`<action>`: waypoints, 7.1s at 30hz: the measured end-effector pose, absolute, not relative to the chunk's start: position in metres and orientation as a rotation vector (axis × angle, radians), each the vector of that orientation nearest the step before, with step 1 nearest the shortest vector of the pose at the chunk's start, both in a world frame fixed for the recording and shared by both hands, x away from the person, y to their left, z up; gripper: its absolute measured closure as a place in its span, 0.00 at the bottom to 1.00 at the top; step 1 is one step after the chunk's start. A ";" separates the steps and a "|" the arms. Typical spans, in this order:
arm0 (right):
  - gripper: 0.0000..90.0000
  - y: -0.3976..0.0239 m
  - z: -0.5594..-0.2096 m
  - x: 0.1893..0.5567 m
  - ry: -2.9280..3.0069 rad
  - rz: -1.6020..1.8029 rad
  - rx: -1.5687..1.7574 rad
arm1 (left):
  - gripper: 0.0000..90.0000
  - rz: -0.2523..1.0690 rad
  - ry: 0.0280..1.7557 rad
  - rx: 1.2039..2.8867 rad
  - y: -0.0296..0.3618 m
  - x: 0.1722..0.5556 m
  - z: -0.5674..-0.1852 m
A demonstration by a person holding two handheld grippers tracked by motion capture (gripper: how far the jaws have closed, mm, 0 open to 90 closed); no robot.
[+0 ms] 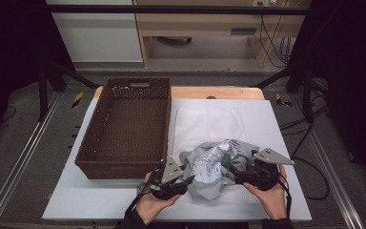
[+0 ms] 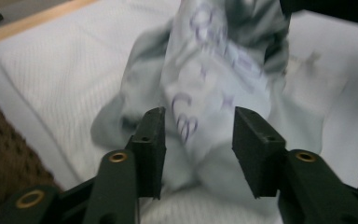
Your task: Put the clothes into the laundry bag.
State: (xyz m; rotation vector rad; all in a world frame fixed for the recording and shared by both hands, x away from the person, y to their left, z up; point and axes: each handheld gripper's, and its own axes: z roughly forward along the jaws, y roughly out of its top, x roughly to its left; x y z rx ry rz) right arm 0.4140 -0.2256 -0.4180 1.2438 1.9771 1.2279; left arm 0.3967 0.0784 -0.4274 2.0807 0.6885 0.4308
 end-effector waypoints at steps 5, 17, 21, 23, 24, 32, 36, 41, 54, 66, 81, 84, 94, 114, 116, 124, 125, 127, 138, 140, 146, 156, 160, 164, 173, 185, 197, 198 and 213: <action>0.03 -0.202 -0.426 0.432 2.028 1.193 1.233 | 0.66 0.409 0.715 2.098 0.094 0.392 -0.450; 0.13 -0.186 -0.471 0.446 2.134 1.154 1.309 | 0.94 0.322 0.739 2.181 0.090 0.396 -0.483; 0.37 -0.184 -0.478 0.447 2.159 1.126 1.314 | 0.96 0.312 0.722 2.181 0.086 0.397 -0.485; 0.59 -0.186 -0.477 0.446 2.174 1.144 1.330 | 0.96 0.326 0.717 2.185 0.086 0.396 -0.486; 0.67 -0.188 -0.475 0.446 2.177 1.152 1.348 | 0.96 0.329 0.720 2.186 0.085 0.396 -0.485; 0.86 -0.218 -0.445 0.436 2.033 1.224 1.390 | 1.00 0.343 0.718 2.184 0.085 0.395 -0.483; 0.86 -0.242 -0.431 0.429 1.941 1.199 1.407 | 1.00 0.342 0.717 2.171 0.084 0.395 -0.482; 0.85 -0.262 -0.437 0.430 1.877 1.074 1.437 | 1.00 0.343 0.714 2.176 0.082 0.396 -0.483; 0.60 -0.275 -0.454 0.440 1.867 1.025 1.509 | 0.99 0.323 0.726 2.191 0.081 0.399 -0.485; 0.35 -0.239 -0.396 0.405 1.878 1.279 1.261 | 0.99 0.339 0.737 2.201 0.079 0.397 -0.485; 0.53 -0.196 -0.476 0.446 2.126 1.019 1.322 | 0.98 0.335 0.738 2.202 0.079 0.397 -0.484; 0.73 -0.199 -0.471 0.444 2.124 1.030 1.353 | 0.98 0.334 0.740 2.201 0.079 0.397 -0.484; 0.77 -0.249 -0.442 0.434 1.900 1.041 1.406 | 0.98 0.327 0.743 2.199 0.079 0.398 -0.484; 0.22 -0.254 -0.437 0.432 1.949 1.044 1.384 | 0.99 0.331 0.762 2.176 0.079 0.399 -0.485; 0.21 -0.253 -0.424 0.425 1.930 1.091 1.341 | 0.99 0.335 0.760 2.177 0.078 0.398 -0.485; 0.39 -0.218 -0.400 0.405 1.970 1.258 1.175 | 0.98 0.342 0.758 2.170 0.078 0.397 -0.483; 0.44 -0.212 -0.402 0.406 1.992 1.281 1.166 | 0.98 0.343 0.758 2.168 0.079 0.397 -0.483; 0.52 -0.199 -0.411 0.409 2.048 1.315 1.161 | 0.98 0.341 0.760 2.169 0.078 0.397 -0.483; 0.63 -0.151 -0.464 0.422 2.304 1.224 1.156 | 0.98 0.350 0.746 2.183 0.076 0.395 -0.485; 0.62 -0.149 -0.471 0.424 2.325 1.202 1.160 | 0.98 0.356 0.741 2.188 0.076 0.395 -0.485; 0.54 -0.154 -0.482 0.425 2.333 1.102 1.173 | 0.97 0.341 0.742 2.193 0.076 0.396 -0.485; 0.63 -0.167 -0.484 0.423 2.302 1.017 1.172 | 0.96 0.350 0.727 2.219 0.075 0.396 -0.483; 0.77 -0.167 -0.484 0.423 2.279 0.994 1.168 | 0.96 0.349 0.729 2.220 0.075 0.396 -0.483; 0.92 -0.166 -0.484 0.424 2.273 0.982 1.168 | 0.96 0.345 0.732 2.219 0.075 0.396 -0.483; 0.99 -0.171 -0.474 0.425 2.255 1.016 1.197 | 0.90 0.339 0.718 2.227 0.073 0.395 -0.482; 0.99 -0.182 -0.459 0.423 2.191 1.123 1.176 | 0.70 0.443 0.694 2.183 0.038 0.418 -0.445; 0.99 -0.184 -0.457 0.422 2.182 1.152 1.176 | 0.77 0.443 0.656 2.233 0.000 0.450 -0.456; 0.99 -0.184 -0.457 0.422 2.178 1.154 1.173 | 0.83 0.440 0.663 2.239 0.000 0.450 -0.457; 0.74 -0.202 -0.456 0.400 2.160 1.202 1.168 | 0.98 0.305 0.721 2.176 0.015 0.455 -0.448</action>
